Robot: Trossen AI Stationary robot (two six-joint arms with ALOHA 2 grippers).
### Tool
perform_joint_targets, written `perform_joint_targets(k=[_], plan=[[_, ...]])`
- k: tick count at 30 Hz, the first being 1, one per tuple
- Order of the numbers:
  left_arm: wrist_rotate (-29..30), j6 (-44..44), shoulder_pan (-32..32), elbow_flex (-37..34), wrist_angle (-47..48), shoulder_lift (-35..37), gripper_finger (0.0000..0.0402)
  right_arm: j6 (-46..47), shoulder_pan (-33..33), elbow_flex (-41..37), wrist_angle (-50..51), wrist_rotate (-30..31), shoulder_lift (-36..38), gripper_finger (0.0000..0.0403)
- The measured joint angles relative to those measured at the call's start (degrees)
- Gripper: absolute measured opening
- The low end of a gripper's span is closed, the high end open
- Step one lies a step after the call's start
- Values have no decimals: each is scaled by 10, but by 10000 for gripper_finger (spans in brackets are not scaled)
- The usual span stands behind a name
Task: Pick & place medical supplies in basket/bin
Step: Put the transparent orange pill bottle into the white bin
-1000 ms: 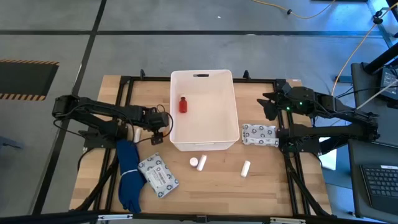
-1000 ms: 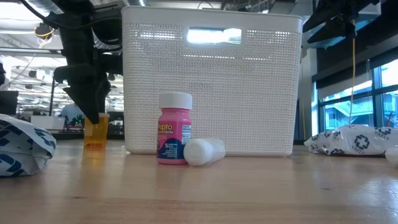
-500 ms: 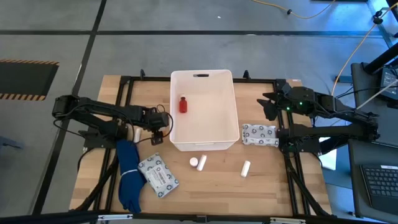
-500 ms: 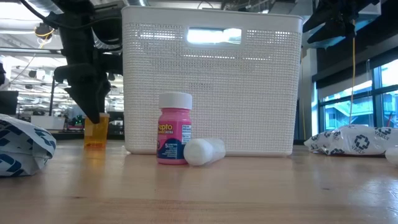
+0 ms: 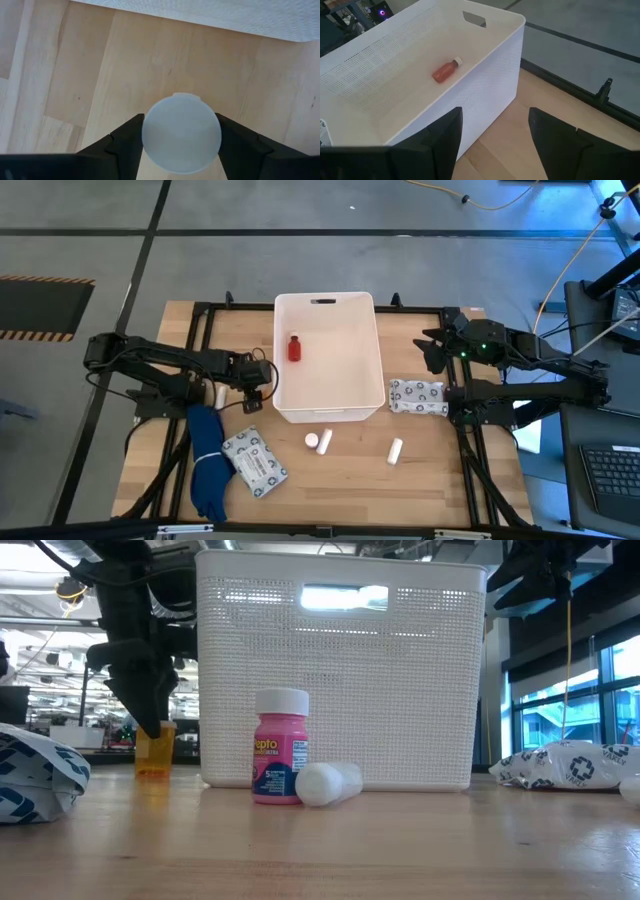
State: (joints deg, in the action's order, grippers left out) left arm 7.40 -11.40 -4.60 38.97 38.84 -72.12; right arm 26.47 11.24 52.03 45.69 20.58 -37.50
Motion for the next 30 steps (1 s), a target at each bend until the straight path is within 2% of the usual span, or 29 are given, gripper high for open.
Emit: perform_joint_targets(k=[5,11,20,24,30], plan=[[-19,-4,0,39,32,0,211,0,0,0,0,0,0,229],[-21,15,0,129,155,0,211,-1,0,0,0,0,0,229],[48,18,0,284,342,0,210,-13,0,0,0,0,0,229],[86,18,0,356,359,0,210,-15,0,0,0,0,0,229],[153,62,0,456,335,0,210,-14,0,0,0,0,0,229]])
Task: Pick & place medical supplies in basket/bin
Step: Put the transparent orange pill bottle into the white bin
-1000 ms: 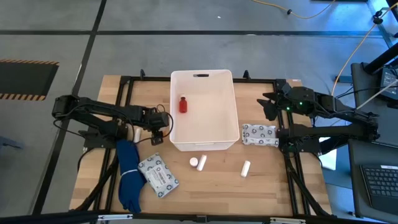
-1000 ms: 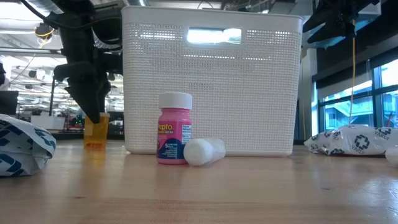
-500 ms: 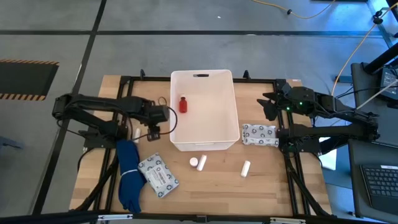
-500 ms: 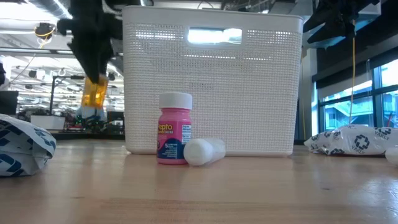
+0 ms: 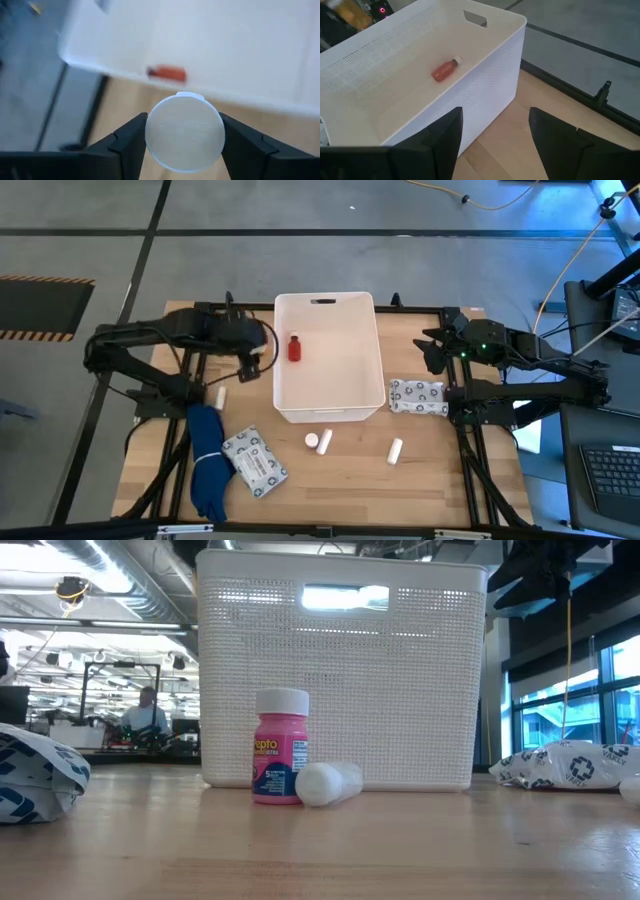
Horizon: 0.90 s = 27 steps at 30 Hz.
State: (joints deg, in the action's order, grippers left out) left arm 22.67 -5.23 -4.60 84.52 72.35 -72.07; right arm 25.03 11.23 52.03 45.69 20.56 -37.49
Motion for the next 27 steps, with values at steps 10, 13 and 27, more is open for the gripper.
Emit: perform_joint_targets(k=[10,13,27], plan=[[-59,137,-48,53,-217,-23,210,2,0,0,0,8,0,229],[-83,184,-73,53,-244,-62,210,14,0,0,0,9,0,229],[-180,347,-168,52,-280,-307,210,46,0,0,0,10,0,229]])
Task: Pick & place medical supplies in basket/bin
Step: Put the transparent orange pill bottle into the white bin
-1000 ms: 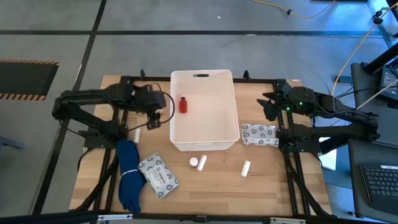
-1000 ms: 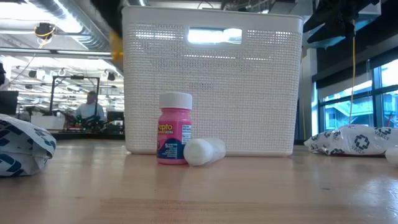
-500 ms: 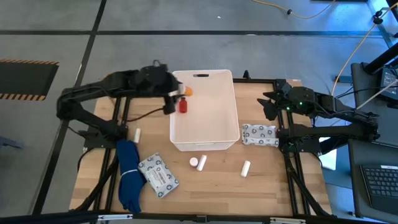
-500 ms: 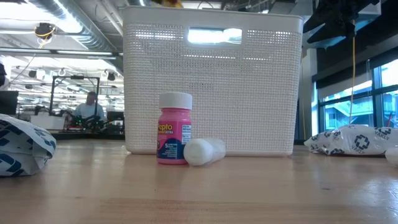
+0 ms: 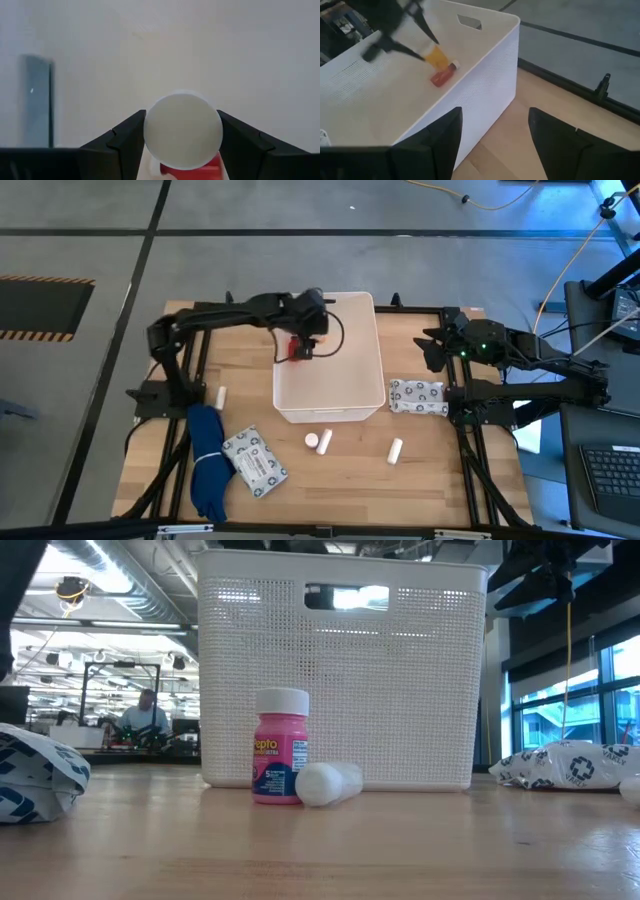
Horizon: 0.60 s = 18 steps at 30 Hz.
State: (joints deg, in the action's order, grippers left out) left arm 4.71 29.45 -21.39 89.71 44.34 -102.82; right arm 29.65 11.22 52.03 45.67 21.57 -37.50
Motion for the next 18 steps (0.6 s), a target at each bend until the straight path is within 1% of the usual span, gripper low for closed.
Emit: perform_joint_targets(k=[3,7,12,18], plan=[[-2,45,-1,0,0,-34,210,2,0,0,0,0,0,229],[-6,63,-6,0,0,-65,210,15,0,0,0,0,-1,229],[-18,60,-16,0,0,-95,210,17,0,0,0,0,-5,229],[-19,30,-32,0,1,-117,210,18,0,0,0,0,-15,229]])
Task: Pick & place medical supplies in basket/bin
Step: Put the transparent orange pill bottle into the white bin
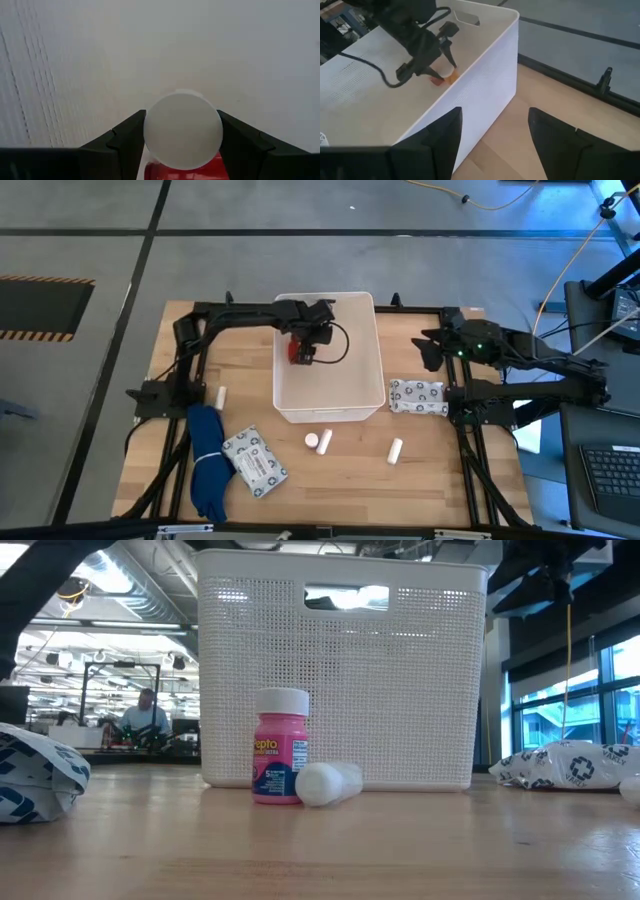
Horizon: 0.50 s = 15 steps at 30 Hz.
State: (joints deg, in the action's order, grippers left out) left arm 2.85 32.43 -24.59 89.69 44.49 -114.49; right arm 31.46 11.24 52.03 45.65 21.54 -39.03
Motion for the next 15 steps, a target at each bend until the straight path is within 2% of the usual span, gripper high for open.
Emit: perform_joint_targets(k=[7,15], plan=[[-1,-29,-12,0,3,-4,211,1,0,0,0,0,-14,229],[0,-68,-18,0,3,-4,229,15,0,0,0,-2,-18,229]])
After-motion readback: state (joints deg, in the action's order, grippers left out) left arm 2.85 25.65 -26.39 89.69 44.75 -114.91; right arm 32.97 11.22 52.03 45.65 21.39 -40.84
